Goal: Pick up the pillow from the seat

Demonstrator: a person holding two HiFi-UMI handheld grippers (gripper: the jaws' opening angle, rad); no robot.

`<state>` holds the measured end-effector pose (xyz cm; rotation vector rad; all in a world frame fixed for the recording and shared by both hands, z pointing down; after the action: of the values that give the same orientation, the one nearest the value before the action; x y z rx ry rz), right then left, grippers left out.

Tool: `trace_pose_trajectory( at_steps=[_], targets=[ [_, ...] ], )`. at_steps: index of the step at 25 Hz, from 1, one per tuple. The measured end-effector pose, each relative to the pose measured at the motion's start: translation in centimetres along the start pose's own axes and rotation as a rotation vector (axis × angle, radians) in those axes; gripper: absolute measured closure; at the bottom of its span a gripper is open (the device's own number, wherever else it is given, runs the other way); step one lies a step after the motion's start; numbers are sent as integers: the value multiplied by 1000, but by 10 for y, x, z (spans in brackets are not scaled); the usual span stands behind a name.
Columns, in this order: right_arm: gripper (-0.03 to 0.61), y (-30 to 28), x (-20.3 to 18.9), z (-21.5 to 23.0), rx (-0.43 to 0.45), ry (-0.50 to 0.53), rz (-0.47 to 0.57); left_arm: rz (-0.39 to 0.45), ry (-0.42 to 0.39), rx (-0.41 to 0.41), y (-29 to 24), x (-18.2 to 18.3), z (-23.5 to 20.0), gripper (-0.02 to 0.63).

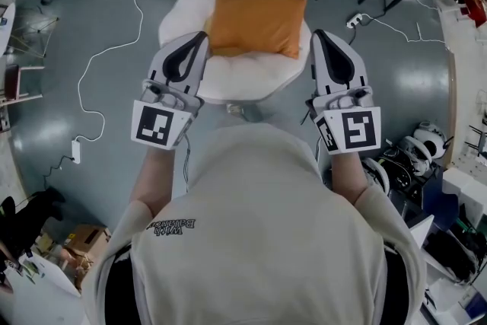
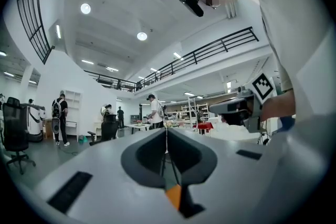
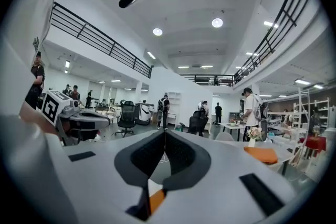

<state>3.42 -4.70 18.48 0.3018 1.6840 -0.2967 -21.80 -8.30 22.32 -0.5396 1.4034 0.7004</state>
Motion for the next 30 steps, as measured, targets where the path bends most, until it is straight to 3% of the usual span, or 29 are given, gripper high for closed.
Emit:
trace_pose_trajectory(
  at_steps=[6, 9, 17, 21, 25, 29, 30],
  targets=[
    [568, -8, 0, 20, 3, -11, 30, -7, 17, 9, -17, 3, -1, 601],
    [568, -11, -3, 33, 16, -19, 41, -4, -11, 18, -27, 5, 0, 601],
    [569, -28, -26, 69, 37, -30, -41, -51, 2, 75, -60, -2, 7, 601],
    [568, -42, -40, 82, 34, -47, -62, -98, 21, 106, -71, -24, -2, 600],
    [568, -59, -58, 98, 36, -185, -99, -146, 19, 115, -82, -50, -17, 590],
    [558, -78, -83, 114, 33, -196, -145, -185, 90, 100, -98, -87, -33, 493],
    [510, -84, -93, 118, 36, -201, -163, -194, 106, 96, -101, -98, -36, 482]
  ],
)
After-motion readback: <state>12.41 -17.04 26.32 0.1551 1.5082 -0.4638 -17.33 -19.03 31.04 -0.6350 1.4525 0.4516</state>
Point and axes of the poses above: the fingertips, and each gripper's own axes: y backward along the fingers, z to its right, x out of its top, the point moved 7 cm from there along y, backward along the fingers, and after that the axes turned 3 degrees about z, right-handed, at the moved point
